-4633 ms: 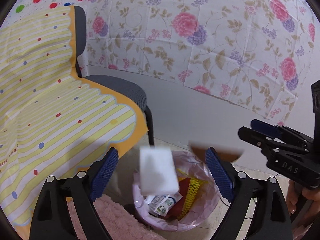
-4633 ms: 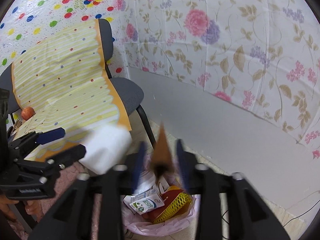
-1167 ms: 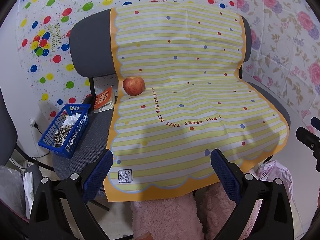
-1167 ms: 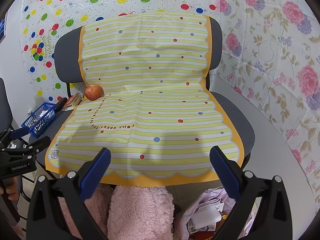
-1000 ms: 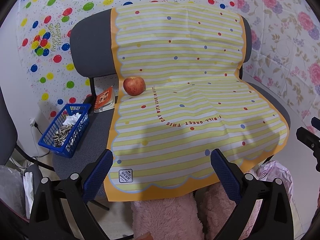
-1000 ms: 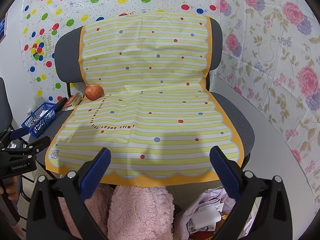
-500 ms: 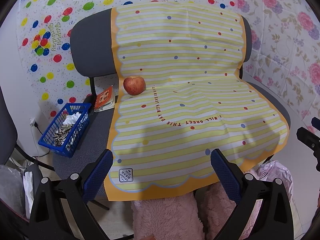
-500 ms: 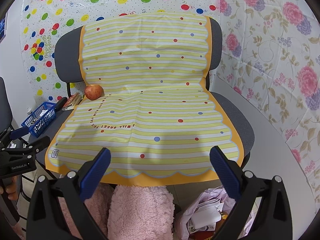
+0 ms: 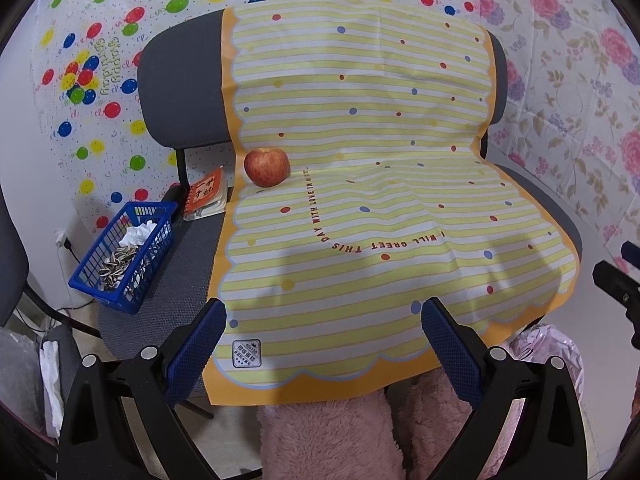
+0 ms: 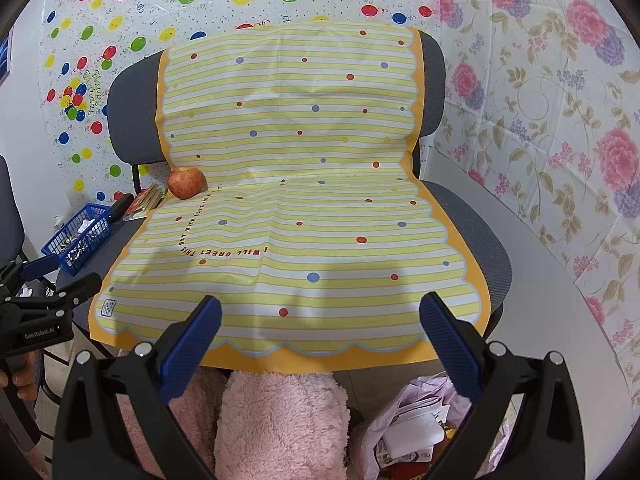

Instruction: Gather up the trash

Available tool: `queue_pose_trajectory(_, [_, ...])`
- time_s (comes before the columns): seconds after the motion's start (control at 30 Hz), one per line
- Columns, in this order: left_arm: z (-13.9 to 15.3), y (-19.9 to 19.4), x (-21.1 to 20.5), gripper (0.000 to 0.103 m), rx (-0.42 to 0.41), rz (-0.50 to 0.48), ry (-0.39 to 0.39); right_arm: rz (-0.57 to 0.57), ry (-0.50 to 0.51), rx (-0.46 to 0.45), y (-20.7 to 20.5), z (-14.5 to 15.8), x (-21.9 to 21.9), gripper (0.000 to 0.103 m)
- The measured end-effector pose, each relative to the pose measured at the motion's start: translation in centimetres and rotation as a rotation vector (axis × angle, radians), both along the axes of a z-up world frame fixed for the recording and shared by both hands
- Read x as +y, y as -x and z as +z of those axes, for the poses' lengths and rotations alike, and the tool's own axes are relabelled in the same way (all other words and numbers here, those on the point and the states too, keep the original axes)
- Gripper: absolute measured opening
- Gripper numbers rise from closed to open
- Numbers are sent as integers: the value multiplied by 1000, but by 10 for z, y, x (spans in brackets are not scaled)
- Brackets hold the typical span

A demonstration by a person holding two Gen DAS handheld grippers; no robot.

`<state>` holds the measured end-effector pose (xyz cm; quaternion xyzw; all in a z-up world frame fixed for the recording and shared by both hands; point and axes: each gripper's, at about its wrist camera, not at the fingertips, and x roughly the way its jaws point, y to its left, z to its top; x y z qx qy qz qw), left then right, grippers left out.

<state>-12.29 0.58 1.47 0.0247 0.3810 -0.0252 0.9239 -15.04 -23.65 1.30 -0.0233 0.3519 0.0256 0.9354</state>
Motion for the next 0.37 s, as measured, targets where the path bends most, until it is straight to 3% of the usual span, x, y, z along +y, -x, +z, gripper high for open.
queue_pose_trajectory(0.13, [-2,-9,-4,97,-25,-22,10,3,-2,6,-8,-4,1,97])
queue_pose_trajectory(0.37, [-31,-45,-9,97,33,-47,12,-2,24,24,-49,-21,-8,97])
